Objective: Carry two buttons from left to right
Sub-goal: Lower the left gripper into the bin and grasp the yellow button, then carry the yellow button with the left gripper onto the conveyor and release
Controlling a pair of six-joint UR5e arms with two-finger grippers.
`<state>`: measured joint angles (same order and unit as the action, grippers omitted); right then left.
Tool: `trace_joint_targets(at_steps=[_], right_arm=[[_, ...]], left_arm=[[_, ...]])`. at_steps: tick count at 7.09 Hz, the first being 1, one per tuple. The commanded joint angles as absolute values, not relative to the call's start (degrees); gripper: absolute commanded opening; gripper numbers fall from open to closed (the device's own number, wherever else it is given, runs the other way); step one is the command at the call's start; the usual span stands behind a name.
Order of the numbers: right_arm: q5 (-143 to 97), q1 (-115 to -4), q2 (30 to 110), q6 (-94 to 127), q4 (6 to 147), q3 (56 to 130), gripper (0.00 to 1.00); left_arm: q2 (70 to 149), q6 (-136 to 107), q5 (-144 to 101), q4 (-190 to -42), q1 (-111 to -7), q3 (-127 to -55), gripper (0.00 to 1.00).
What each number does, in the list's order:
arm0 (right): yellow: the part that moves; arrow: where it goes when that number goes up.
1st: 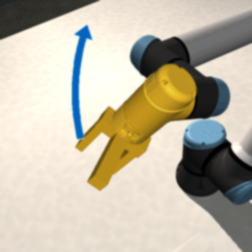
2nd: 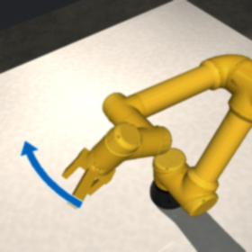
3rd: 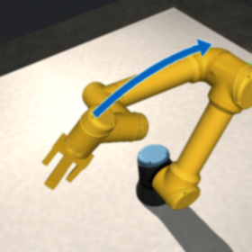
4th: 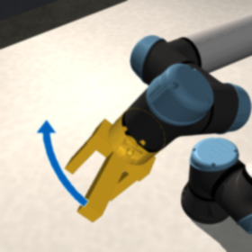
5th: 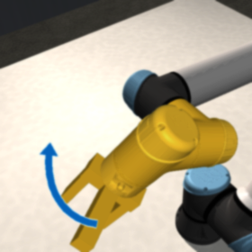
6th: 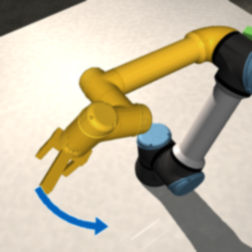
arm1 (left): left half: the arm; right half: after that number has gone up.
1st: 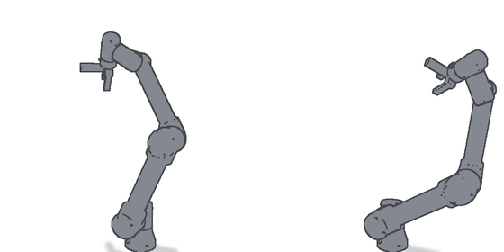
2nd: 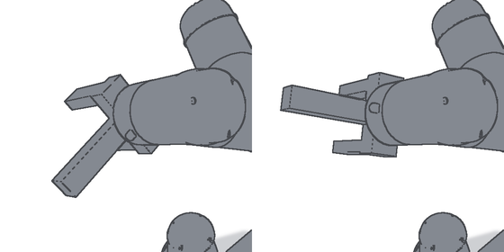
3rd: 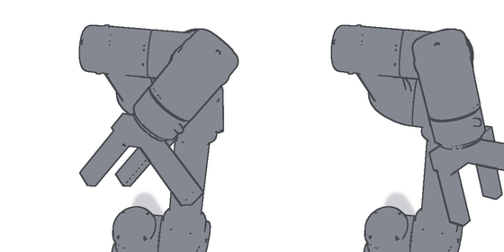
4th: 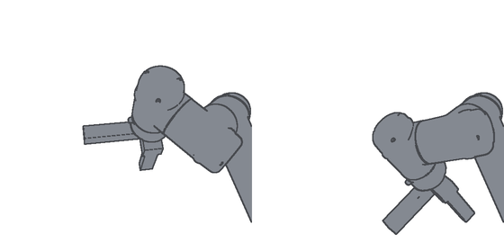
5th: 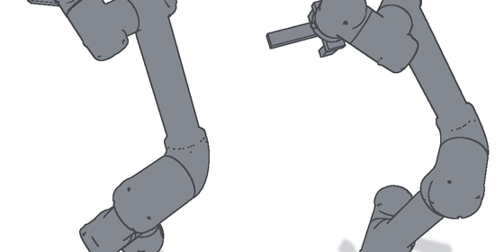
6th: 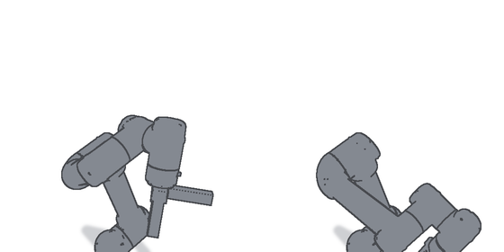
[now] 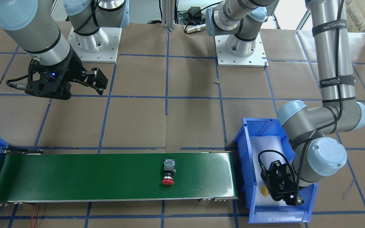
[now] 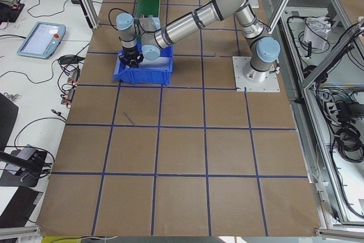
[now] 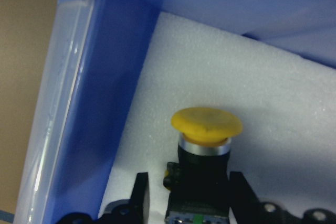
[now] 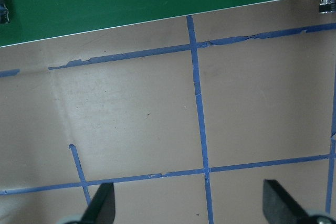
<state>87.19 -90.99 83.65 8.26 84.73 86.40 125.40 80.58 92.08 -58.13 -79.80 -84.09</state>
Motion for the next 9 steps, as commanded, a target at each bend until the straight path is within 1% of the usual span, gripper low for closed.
trace_joint_targets(at_steps=[1, 3, 5, 6, 7, 9], right_arm=[[87.19, -90.97, 83.67, 8.26, 84.73, 86.40, 1.00], [87.19, -90.97, 83.67, 8.26, 84.73, 86.48, 1.00], [87.19, -90.97, 83.58, 8.17, 84.73, 86.48, 1.00], [87.19, -90.97, 83.67, 8.17, 84.73, 86.40, 1.00], [87.19, -90.97, 83.58, 8.17, 84.73, 86.48, 1.00], [87.19, -90.97, 83.67, 8.17, 84.64, 86.48, 1.00]], left_arm=[[118.26, 67.94, 91.49, -65.43, -80.15, -84.47, 0.26], [112.44, 53.93, 91.41, -71.52, -80.77, -84.46, 0.26], [107.77, 40.31, 89.30, -73.82, -82.25, -84.55, 0.26], [108.89, 30.42, 88.95, -73.31, -85.92, -83.85, 0.26], [111.68, 19.53, 89.12, -73.04, -90.83, -83.06, 0.25], [116.43, 5.08, 89.12, -71.11, -94.47, -81.22, 0.25]])
